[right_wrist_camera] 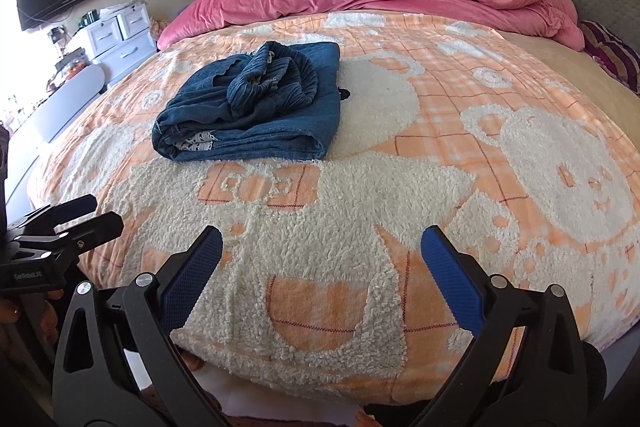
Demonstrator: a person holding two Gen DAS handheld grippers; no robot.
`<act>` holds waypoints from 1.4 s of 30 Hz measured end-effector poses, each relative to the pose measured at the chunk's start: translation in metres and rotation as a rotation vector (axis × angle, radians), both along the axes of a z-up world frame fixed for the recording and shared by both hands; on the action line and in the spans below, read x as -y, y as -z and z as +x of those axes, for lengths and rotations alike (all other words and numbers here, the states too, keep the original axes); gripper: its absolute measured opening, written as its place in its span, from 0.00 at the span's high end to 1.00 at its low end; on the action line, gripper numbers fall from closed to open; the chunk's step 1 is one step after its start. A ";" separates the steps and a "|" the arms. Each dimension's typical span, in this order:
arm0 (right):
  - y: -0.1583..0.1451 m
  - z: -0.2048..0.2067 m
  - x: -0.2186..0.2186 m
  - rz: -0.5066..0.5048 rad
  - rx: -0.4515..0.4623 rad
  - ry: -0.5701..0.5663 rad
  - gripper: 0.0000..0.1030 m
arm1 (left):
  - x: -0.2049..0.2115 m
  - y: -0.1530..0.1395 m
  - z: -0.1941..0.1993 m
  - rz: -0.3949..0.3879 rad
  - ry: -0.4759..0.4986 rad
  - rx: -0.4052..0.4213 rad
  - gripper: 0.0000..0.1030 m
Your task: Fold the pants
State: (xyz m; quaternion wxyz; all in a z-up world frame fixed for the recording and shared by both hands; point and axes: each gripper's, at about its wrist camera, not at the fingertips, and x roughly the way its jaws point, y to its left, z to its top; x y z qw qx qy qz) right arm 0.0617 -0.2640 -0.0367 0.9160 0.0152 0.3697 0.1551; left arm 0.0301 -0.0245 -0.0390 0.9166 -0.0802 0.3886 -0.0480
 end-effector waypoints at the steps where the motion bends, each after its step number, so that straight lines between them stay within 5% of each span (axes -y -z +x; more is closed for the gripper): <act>1: 0.000 0.000 0.000 -0.001 0.001 0.001 0.09 | 0.000 0.000 0.000 0.001 -0.001 0.001 0.04; 42: 0.004 0.000 0.000 -0.015 -0.008 0.011 0.09 | -0.002 -0.006 -0.002 0.008 -0.013 0.002 0.04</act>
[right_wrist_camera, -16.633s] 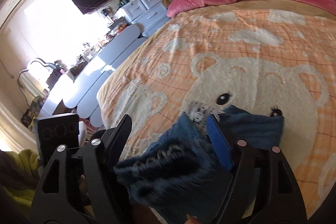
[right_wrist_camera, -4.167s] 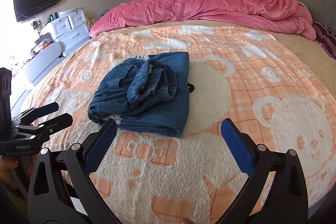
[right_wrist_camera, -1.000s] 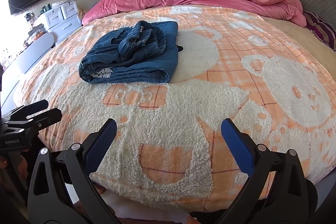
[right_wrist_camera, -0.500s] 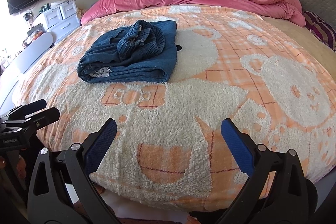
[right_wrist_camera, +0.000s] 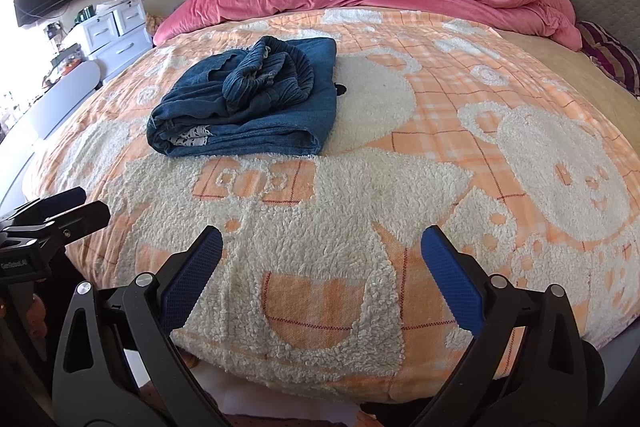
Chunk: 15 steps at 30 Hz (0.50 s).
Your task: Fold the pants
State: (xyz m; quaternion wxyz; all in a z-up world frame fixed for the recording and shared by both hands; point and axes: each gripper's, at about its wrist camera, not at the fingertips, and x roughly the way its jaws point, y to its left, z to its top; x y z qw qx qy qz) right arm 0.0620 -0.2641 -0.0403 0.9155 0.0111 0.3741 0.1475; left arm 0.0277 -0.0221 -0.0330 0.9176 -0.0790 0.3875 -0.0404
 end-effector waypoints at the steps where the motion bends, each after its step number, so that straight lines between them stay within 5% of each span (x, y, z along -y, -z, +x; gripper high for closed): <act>1: 0.000 0.000 0.001 0.000 -0.001 0.002 0.09 | 0.000 0.000 0.000 0.003 0.002 0.000 0.04; 15: 0.000 0.001 0.002 -0.006 -0.006 0.003 0.09 | 0.002 0.000 0.002 -0.001 0.007 -0.017 0.04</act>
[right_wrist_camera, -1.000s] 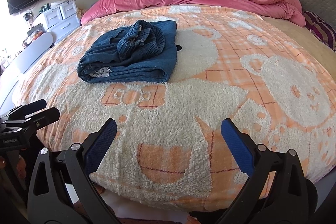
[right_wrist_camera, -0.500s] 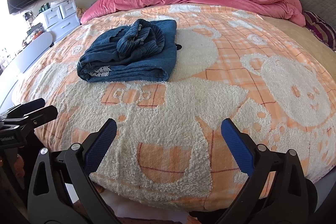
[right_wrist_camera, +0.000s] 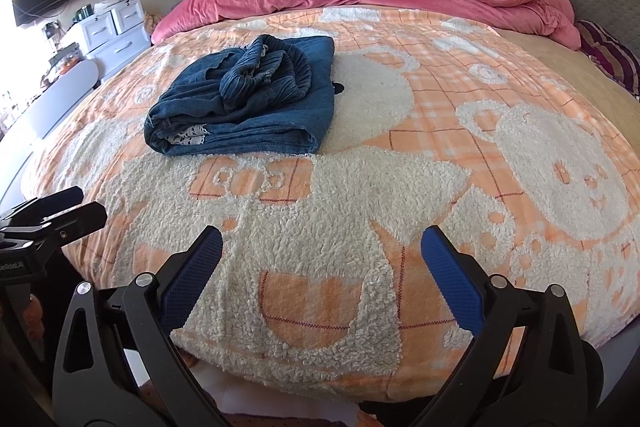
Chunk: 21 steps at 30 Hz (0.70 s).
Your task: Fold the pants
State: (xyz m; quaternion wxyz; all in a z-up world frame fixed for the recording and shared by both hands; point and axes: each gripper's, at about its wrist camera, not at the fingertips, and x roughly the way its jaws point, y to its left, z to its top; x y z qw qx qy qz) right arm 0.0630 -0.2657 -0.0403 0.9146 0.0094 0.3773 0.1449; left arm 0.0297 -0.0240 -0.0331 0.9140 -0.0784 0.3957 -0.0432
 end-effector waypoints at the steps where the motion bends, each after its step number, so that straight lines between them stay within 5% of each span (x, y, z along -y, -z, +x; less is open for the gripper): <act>1: 0.000 0.000 0.000 0.000 -0.002 0.000 0.09 | 0.000 0.001 0.000 0.004 -0.001 -0.003 0.04; 21: 0.004 0.004 0.002 0.007 -0.027 0.007 0.09 | 0.005 -0.001 0.002 -0.022 0.034 -0.005 0.04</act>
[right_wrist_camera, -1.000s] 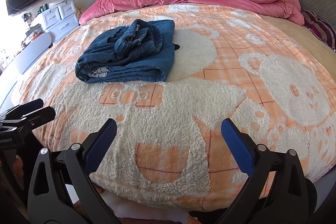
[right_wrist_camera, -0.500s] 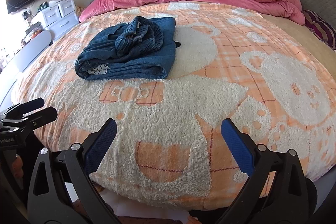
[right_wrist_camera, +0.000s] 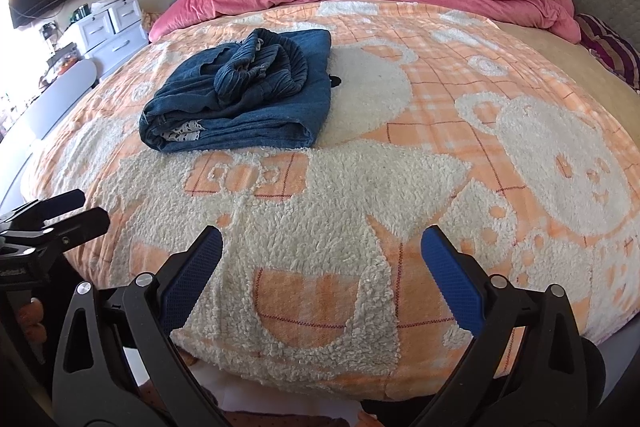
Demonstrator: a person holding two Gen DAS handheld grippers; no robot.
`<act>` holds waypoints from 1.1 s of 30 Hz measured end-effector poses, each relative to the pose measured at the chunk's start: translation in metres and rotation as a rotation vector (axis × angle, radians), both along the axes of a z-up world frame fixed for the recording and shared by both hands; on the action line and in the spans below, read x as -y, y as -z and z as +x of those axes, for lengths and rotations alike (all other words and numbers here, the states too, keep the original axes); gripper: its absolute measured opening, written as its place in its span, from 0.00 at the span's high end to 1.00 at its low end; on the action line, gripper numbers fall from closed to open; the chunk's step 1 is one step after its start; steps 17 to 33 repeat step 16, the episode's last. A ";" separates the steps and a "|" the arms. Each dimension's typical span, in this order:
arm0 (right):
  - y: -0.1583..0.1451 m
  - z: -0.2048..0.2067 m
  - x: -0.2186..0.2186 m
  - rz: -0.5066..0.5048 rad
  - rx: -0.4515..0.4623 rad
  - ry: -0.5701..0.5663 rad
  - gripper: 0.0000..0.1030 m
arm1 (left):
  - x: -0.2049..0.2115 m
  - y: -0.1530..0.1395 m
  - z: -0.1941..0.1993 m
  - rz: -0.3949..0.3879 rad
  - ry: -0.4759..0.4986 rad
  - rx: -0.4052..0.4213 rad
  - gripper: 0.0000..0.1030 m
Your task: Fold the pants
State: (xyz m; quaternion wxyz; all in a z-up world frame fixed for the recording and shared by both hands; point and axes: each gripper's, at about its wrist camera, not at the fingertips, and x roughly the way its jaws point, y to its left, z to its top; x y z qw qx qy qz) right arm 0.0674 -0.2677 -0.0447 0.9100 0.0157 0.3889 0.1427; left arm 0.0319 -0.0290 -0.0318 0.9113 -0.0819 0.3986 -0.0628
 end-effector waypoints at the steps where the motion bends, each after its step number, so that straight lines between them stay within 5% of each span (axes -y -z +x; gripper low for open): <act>1: 0.000 0.002 0.002 0.004 -0.004 0.005 0.09 | -0.002 -0.004 -0.002 -0.010 0.000 0.020 0.04; 6: -0.003 0.016 0.023 0.053 -0.020 0.031 0.09 | -0.028 -0.016 0.013 -0.040 -0.053 0.014 0.04; 13: -0.018 0.109 0.147 0.032 -0.053 0.291 0.09 | -0.145 -0.004 0.105 0.208 -0.288 -0.136 0.04; 16: -0.013 0.163 0.206 -0.014 -0.092 0.413 0.09 | -0.203 0.009 0.144 0.236 -0.389 -0.206 0.04; 33: -0.013 0.163 0.206 -0.014 -0.092 0.413 0.09 | -0.203 0.009 0.144 0.236 -0.389 -0.206 0.04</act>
